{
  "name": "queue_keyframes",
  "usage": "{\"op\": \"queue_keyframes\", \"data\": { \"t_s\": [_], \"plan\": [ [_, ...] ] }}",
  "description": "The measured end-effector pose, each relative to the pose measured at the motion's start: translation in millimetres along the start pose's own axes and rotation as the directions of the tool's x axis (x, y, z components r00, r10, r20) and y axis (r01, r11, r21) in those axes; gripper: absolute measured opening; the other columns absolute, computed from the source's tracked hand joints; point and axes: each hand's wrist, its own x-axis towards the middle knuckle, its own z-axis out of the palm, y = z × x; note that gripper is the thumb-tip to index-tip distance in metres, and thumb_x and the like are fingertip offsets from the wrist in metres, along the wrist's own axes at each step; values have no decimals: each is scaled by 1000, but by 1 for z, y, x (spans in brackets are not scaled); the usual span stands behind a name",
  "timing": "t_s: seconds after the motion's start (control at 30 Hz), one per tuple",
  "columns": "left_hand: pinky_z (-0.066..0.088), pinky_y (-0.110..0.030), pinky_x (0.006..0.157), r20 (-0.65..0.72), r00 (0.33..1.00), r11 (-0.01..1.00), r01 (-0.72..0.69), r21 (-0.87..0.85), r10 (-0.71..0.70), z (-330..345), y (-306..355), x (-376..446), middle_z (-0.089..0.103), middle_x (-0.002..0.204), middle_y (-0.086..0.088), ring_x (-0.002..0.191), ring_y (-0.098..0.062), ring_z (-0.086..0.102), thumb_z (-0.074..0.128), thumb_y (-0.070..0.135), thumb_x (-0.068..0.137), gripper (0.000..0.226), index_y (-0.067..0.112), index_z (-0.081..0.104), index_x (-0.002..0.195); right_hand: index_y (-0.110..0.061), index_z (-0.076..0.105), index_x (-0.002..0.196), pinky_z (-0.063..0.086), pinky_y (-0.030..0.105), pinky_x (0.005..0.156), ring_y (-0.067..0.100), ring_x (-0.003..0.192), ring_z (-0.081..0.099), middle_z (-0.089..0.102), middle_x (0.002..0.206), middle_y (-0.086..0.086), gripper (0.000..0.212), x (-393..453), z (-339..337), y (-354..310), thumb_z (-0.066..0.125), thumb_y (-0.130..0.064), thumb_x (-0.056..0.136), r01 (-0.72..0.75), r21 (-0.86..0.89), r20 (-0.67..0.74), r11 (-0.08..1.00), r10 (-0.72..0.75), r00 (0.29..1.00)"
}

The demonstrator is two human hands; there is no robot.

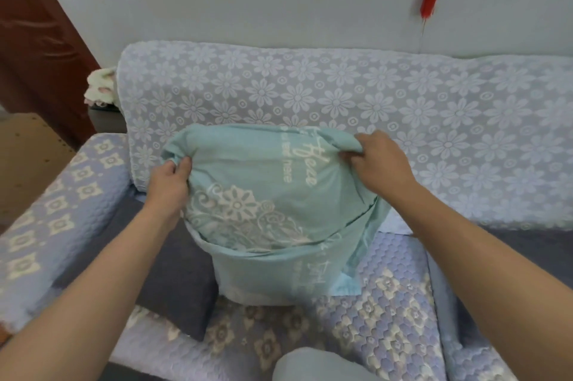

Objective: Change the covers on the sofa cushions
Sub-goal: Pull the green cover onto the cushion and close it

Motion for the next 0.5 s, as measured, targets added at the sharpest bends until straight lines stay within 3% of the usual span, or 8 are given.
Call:
{"op": "queue_keyframes", "data": {
  "t_s": [0.1,0.13,0.17,0.23,0.3,0.37,0.43,0.5],
  "plan": [
    [54,-56,86,38,999,998,-7,59,5,2,12,-20,71,101,-22,96,-39,68,54,58,91,58,1,65,98,-8,64,104,45,40,80,28,96,51,55,104,12,19,-23,-4,-3,55,-23,95,141,-34,-403,989,-143,904],
    [54,-55,82,60,998,995,-16,102,10,8,11,-32,71,98,-23,93,-39,68,54,58,90,60,0,65,96,-9,62,102,46,42,81,27,93,53,56,101,10,20,-40,9,-3,53,-26,95,275,1,-298,961,-262,918],
    [54,-50,76,81,997,989,-14,149,2,15,7,-43,70,96,-24,89,-38,67,54,54,94,57,-2,64,94,-12,61,108,47,41,84,27,96,55,58,105,8,25,-59,25,-3,52,-32,96,376,87,-27,923,-375,927],
    [43,-37,62,120,992,972,-6,237,-24,31,0,-65,67,90,-24,76,-28,62,51,37,104,46,-5,61,90,-19,47,139,41,39,103,26,119,50,51,133,5,51,-99,64,1,54,-43,95,437,113,567,893,-419,709],
    [35,-33,55,85,994,960,38,276,-64,44,-2,-86,62,80,-16,71,-23,55,48,32,107,40,1,56,81,-21,26,155,28,41,117,28,136,39,37,151,6,76,-119,101,23,59,-44,90,470,-8,770,883,-295,566],
    [30,-34,53,21,997,953,59,296,-68,48,1,-97,54,73,-10,68,-23,51,45,31,108,41,9,48,73,-19,26,155,18,51,120,32,136,42,46,146,11,79,-122,116,46,63,-35,86,513,-176,818,840,-166,551],
    [27,-34,52,-28,997,945,80,316,-75,43,4,-102,50,70,-8,65,-22,48,44,30,108,43,11,44,69,-18,64,122,36,57,107,33,105,64,70,104,13,56,-116,118,60,75,-22,68,636,-213,803,742,-239,547],
    [26,-34,53,-59,995,944,101,314,-86,33,3,-107,48,69,-8,62,-23,46,46,33,107,45,10,43,69,-18,66,63,49,41,77,27,60,62,61,57,3,26,-107,114,74,82,-15,43,704,-195,639,683,-456,620]
  ]
}}
